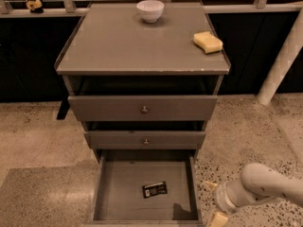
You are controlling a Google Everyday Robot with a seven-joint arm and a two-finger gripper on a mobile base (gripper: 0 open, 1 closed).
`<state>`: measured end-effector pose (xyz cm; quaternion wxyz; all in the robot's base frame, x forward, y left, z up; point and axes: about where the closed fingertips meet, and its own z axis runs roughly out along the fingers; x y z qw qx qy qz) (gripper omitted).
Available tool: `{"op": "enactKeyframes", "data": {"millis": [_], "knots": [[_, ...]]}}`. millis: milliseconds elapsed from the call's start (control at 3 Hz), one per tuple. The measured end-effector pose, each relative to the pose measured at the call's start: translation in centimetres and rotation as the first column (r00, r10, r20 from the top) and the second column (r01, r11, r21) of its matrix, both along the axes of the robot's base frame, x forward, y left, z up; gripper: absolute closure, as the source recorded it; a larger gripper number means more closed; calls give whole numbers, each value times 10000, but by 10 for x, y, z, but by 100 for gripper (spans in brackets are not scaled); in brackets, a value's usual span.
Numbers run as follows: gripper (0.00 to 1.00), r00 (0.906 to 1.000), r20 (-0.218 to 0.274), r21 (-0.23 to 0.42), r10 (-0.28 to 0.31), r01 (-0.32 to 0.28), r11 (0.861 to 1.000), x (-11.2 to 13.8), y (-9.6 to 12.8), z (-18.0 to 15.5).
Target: Pick rxbar chocolate from bottom drawer and place on counter
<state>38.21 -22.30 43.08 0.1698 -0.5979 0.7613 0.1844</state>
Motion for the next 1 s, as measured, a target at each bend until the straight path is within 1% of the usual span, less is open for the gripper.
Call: {"op": "enactKeyframes", "data": {"millis": [333, 667, 1000], "knots": [[0, 9985, -371, 304, 398, -387, 9988, 12, 40, -33], [0, 9985, -372, 305, 400, -389, 9988, 12, 40, -33], [0, 9929, -490, 539, 1080, -1054, 9930, 38, 60, -54]]}}
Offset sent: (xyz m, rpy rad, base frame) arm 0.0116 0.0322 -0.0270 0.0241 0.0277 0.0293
